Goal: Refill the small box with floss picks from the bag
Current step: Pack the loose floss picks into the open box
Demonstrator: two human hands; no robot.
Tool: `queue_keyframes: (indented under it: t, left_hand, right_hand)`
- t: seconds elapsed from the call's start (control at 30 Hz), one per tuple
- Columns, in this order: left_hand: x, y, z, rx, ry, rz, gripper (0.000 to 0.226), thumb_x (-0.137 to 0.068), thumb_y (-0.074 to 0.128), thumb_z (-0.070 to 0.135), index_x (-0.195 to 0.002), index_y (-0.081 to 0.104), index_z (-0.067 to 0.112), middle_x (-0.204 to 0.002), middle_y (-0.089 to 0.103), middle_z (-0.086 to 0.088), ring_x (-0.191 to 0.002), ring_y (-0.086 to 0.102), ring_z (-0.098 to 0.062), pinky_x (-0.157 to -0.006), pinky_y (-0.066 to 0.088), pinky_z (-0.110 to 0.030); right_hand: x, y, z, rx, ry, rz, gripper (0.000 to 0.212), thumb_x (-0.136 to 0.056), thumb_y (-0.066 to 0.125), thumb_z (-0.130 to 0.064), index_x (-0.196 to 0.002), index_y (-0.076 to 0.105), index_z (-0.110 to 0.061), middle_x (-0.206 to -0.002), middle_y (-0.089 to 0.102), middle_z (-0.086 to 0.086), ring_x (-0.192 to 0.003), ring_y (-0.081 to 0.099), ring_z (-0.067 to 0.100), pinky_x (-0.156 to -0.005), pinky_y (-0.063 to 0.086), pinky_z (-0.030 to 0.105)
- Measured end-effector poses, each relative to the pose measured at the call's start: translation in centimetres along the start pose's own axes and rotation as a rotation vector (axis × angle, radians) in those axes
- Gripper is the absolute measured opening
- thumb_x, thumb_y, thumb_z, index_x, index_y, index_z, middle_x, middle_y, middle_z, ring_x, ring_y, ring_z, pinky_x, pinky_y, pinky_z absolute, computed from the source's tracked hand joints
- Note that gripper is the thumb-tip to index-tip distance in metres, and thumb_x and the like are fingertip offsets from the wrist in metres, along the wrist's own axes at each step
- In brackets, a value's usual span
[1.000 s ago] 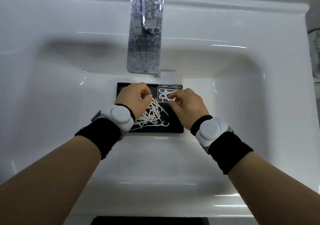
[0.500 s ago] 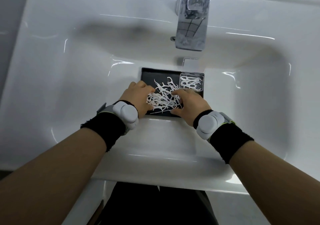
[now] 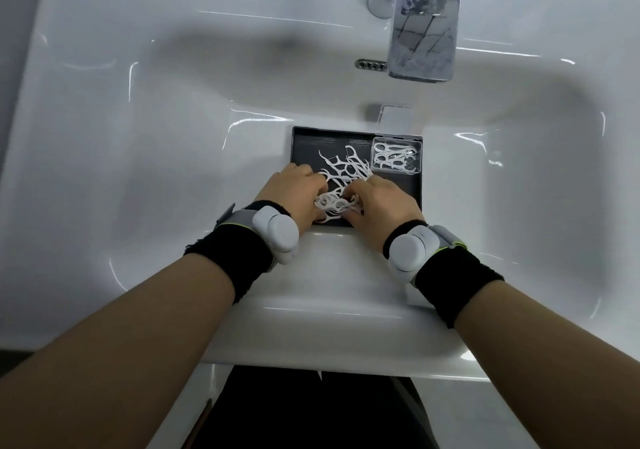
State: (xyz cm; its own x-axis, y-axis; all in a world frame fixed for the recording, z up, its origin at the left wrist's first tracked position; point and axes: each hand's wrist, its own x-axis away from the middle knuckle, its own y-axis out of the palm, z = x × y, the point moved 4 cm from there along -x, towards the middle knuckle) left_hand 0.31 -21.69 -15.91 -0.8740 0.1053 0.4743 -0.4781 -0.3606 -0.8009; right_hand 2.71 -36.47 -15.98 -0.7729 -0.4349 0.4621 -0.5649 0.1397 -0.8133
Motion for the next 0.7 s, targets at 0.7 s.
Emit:
queue_keyframes:
  t: [0.7]
  left_hand:
    - [-0.5, -2.3, 1.1, 0.158, -0.063, 0.060, 0.017, -0.090, 0.057, 0.033, -0.102, 0.064, 0.021, -0.102, 0.063, -0.009, -0.098, 0.056, -0.027, -0.087, 0.046, -0.036]
  right_hand:
    - [0.9, -2.4, 2.9, -0.269, 0.144, 0.043, 0.014, -0.086, 0.067, -0.033, -0.091, 0.071, -0.021, -0.081, 0.059, -0.008, -0.079, 0.054, 0.014, -0.071, 0.040, 0.024]
